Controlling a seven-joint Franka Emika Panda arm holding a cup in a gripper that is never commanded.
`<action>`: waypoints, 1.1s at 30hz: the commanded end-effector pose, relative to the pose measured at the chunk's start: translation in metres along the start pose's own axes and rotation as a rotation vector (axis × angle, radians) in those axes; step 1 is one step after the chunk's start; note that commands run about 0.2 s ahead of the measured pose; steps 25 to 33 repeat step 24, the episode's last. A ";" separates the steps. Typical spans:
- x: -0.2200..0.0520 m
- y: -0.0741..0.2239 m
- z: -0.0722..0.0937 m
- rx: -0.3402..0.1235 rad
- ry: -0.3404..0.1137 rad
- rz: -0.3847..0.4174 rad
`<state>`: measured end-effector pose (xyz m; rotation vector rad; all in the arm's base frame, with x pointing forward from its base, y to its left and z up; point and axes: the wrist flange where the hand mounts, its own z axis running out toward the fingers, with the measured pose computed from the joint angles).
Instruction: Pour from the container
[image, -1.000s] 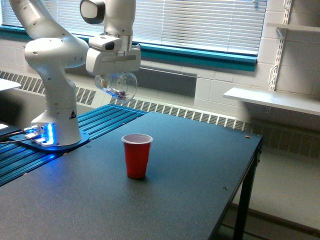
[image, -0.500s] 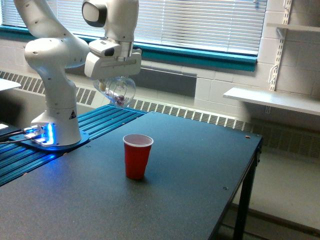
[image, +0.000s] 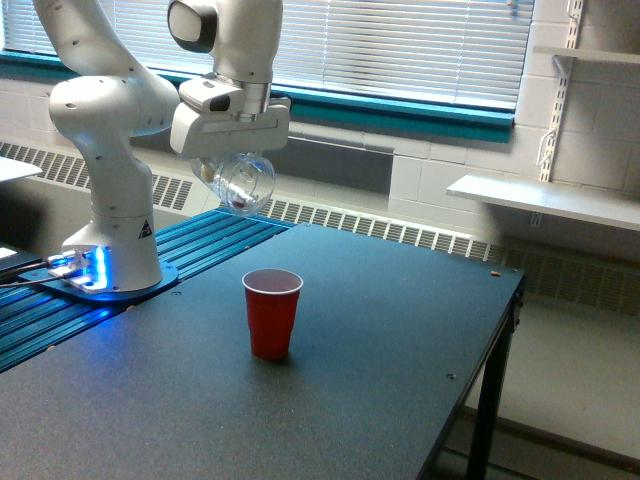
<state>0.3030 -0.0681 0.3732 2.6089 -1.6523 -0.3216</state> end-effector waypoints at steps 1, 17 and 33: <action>0.007 -0.005 0.001 -0.018 -0.006 0.009; 0.003 -0.016 0.000 -0.030 0.030 -0.037; 0.004 -0.018 -0.002 -0.031 0.031 -0.054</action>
